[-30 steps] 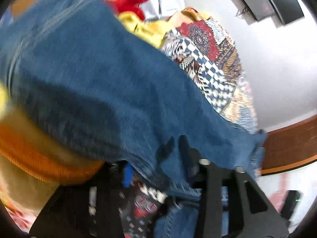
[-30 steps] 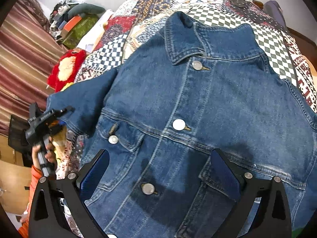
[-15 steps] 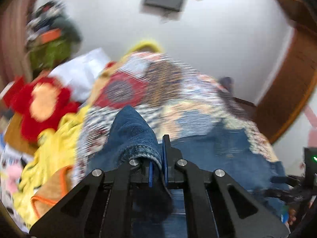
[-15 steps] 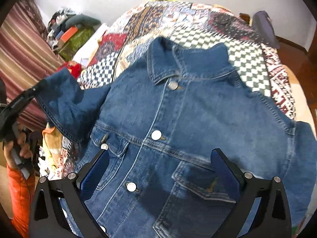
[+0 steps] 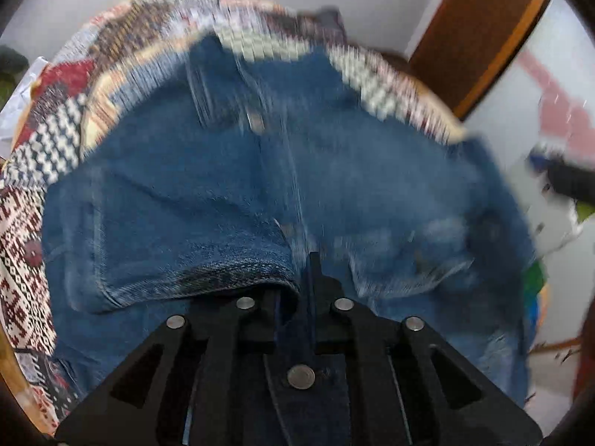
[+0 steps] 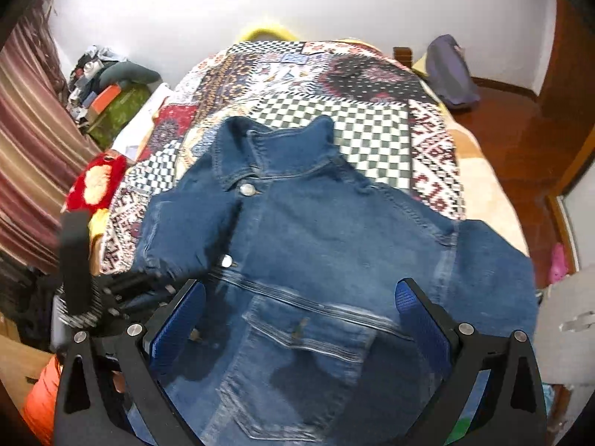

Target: Fold large clothes

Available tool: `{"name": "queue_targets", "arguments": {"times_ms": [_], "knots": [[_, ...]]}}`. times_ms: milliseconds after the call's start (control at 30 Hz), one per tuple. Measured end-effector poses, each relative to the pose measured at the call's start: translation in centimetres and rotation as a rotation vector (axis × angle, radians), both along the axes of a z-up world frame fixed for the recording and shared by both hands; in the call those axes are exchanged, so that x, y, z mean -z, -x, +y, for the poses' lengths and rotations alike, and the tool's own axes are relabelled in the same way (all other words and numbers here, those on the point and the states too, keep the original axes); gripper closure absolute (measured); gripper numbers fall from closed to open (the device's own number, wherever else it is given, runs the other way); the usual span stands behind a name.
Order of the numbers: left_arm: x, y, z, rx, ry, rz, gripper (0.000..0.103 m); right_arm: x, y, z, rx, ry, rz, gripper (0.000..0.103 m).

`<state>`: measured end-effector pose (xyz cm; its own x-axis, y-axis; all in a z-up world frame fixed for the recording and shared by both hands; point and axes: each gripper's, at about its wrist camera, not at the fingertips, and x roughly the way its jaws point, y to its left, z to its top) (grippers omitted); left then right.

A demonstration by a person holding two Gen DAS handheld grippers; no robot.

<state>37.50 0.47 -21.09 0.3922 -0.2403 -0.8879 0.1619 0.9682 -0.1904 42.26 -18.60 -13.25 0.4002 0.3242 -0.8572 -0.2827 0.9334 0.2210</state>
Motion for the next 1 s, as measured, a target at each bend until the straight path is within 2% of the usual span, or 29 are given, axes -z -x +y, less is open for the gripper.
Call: {"name": "queue_targets", "arguments": {"times_ms": [33, 100, 133, 167, 200, 333, 500, 600, 700, 833, 1000], "knots": [[0.5, 0.1, -0.2, 0.003, -0.005, 0.01, 0.085, 0.1, 0.2, -0.2, 0.0, 0.015, -0.004, 0.001], [0.9, 0.4, 0.0, 0.004, 0.018, 0.027, 0.065, 0.3, 0.4, -0.3, -0.006, 0.027, -0.005, 0.001], [0.7, 0.6, 0.4, 0.002, 0.049, 0.036, 0.059, 0.4, 0.5, -0.3, -0.008, 0.031, -0.004, 0.001], [0.5, 0.9, 0.7, -0.005, 0.069, 0.039, 0.045, 0.5, 0.5, -0.1, -0.011, 0.035, -0.004, 0.001], [0.1, 1.3, 1.2, -0.016, 0.083, 0.034, 0.04, 0.6, 0.6, 0.2, -0.017, 0.039, -0.004, 0.001], [-2.3, 3.6, 4.2, -0.056, 0.109, -0.012, 0.038, 0.6, 0.8, 2.4, -0.063, 0.044, -0.008, 0.001], [-5.2, 5.9, 10.7, -0.191, 0.104, -0.1, 0.017, 0.1, 1.4, 7.0, -0.154, 0.07, -0.046, 0.001], [-5.8, 7.5, 15.4, -0.282, 0.027, -0.145, 0.015, 0.0, 2.1, 10.7, -0.227, 0.093, -0.093, 0.001], [-5.5, 8.8, 19.4, -0.363, -0.005, -0.152, 0.015, 0.6, 2.8, 15.1, -0.317, 0.13, -0.106, 0.001], [-4.3, 10.6, 23.8, -0.438, 0.005, -0.14, 0.015, 2.1, 3.2, 19.8, -0.398, 0.165, -0.089, 0.001], [-2.0, 11.2, 26.5, -0.463, 0.015, -0.11, 0.015, 5.3, 2.8, 25.0, -0.468, 0.23, -0.041, 0.001]]}}
